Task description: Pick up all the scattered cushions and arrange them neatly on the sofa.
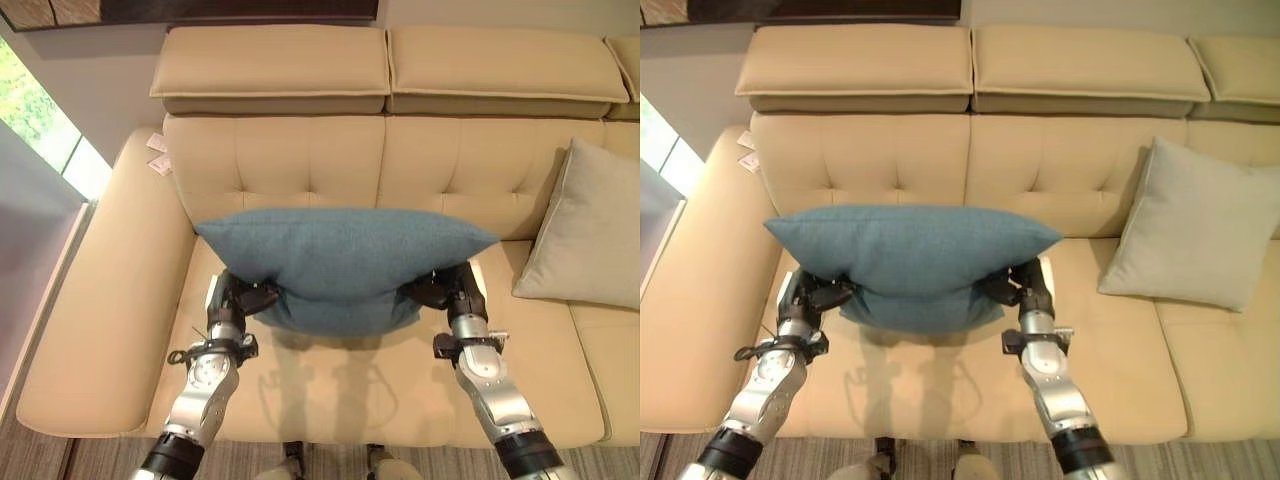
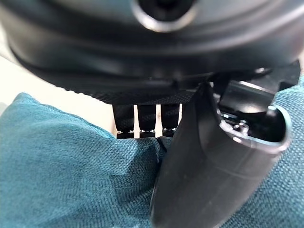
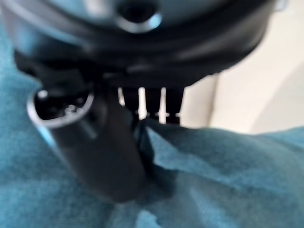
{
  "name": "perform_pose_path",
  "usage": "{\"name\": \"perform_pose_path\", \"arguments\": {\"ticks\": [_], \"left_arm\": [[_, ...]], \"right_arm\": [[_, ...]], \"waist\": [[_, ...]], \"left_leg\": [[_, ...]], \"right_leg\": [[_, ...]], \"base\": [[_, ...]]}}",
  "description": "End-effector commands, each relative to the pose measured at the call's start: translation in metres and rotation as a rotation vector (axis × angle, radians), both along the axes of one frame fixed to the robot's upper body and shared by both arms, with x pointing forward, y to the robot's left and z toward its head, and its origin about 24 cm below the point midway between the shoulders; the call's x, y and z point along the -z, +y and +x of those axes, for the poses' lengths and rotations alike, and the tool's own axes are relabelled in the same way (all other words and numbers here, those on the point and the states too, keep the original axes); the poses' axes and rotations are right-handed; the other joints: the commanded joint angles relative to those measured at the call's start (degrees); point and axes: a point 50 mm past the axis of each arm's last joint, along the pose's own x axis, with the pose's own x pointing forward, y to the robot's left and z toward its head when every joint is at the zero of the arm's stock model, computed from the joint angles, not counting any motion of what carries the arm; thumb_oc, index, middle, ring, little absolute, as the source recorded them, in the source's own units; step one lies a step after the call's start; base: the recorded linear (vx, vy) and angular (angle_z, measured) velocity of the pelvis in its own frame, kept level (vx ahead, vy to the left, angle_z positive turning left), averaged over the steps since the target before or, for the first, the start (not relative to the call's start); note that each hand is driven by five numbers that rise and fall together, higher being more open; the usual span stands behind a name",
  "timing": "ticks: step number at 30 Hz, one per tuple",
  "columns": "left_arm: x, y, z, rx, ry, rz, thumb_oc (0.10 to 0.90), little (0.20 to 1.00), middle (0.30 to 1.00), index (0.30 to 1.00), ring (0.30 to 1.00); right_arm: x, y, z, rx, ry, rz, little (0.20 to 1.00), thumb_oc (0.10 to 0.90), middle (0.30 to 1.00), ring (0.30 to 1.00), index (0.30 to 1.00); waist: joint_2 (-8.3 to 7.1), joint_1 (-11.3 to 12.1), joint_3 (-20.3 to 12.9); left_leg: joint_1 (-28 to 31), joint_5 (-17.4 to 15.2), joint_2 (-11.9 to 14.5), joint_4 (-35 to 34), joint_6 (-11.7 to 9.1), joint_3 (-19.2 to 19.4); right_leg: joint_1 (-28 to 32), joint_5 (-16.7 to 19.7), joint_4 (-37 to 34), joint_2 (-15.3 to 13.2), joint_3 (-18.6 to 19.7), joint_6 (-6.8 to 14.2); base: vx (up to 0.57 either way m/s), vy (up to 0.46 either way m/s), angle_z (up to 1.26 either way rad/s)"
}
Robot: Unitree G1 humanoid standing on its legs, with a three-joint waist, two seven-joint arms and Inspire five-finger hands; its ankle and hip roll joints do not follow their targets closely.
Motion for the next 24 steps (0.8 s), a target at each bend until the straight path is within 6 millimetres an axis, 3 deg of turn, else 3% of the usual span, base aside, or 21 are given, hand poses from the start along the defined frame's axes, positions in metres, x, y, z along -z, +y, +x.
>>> {"name": "perform_pose_path", "arguments": {"ticks": [1, 2, 3, 8, 15, 24], "left_arm": [[-0.118, -0.060, 0.030, 0.223, -0.527, 0.026, 0.400, 0.300, 0.300, 0.300, 0.300], [-0.140, -0.063, 0.039, 0.205, -0.585, 0.047, 0.400, 0.300, 0.300, 0.300, 0.300], [-0.141, -0.064, 0.039, 0.205, -0.589, 0.047, 0.400, 0.300, 0.300, 0.300, 0.300], [-0.189, -0.063, 0.056, 0.155, -0.691, 0.082, 0.400, 0.300, 0.300, 0.300, 0.300], [-0.209, -0.060, 0.068, 0.125, -0.701, 0.127, 0.400, 0.300, 0.300, 0.300, 0.300], [-0.209, -0.058, 0.072, 0.127, -0.685, 0.118, 0.400, 0.300, 0.300, 0.300, 0.300]], "right_arm": [[-0.090, 0.066, 0.021, -0.229, -0.399, 0.074, 0.300, 0.400, 0.300, 0.300, 0.300], [-0.108, 0.071, 0.029, -0.226, -0.441, 0.065, 0.300, 0.400, 0.300, 0.300, 0.300], [-0.109, 0.071, 0.030, -0.226, -0.445, 0.065, 0.300, 0.400, 0.300, 0.300, 0.300], [-0.149, 0.074, 0.048, -0.194, -0.520, 0.030, 0.300, 0.400, 0.300, 0.300, 0.300], [-0.170, 0.073, 0.060, -0.155, -0.545, 0.017, 0.300, 0.400, 0.300, 0.300, 0.300], [-0.186, 0.065, 0.064, -0.114, -0.579, -0.029, 0.300, 0.400, 0.300, 0.300, 0.300]], "waist": [[-1.66, 0.75, -4.10], [-1.55, 0.77, -3.65], [-1.53, 0.72, -3.61], [-0.98, 0.86, -2.73], [-0.45, 0.76, -0.66], [-0.23, 0.95, 1.32]], "left_leg": [[-0.69, -6.97, -0.01, 0.06, -1.49, -2.14], [-2.94, -6.18, -0.11, 0.06, -1.81, -3.00], [-3.13, -6.13, -0.12, 0.06, -1.81, -3.07], [-8.08, -4.38, -0.49, 0.06, -2.48, -4.78], [-11.60, -2.89, -0.88, 0.06, -3.22, -5.61], [-14.91, -2.00, -0.73, 0.06, -3.98, -5.98]], "right_leg": [[-1.83, -2.83, 0.21, -0.30, -1.53, 4.27], [-3.65, -2.34, 0.21, -0.10, -1.96, 4.14], [-3.82, -2.31, 0.21, -0.11, -2.02, 4.14], [-8.06, -1.51, 0.21, -0.09, -2.81, 3.78], [-11.29, -0.93, 0.21, -0.24, -3.11, 3.51], [-14.50, -0.86, 0.21, -0.08, -3.19, 3.62]], "base": [[-0.09, -0.050, 0.07], [-0.09, -0.049, 0.09], [-0.08, -0.056, 0.16], [-0.02, -0.012, 0.05], [-0.02, -0.007, 0.06], [-0.01, -0.009, 0.01]]}}
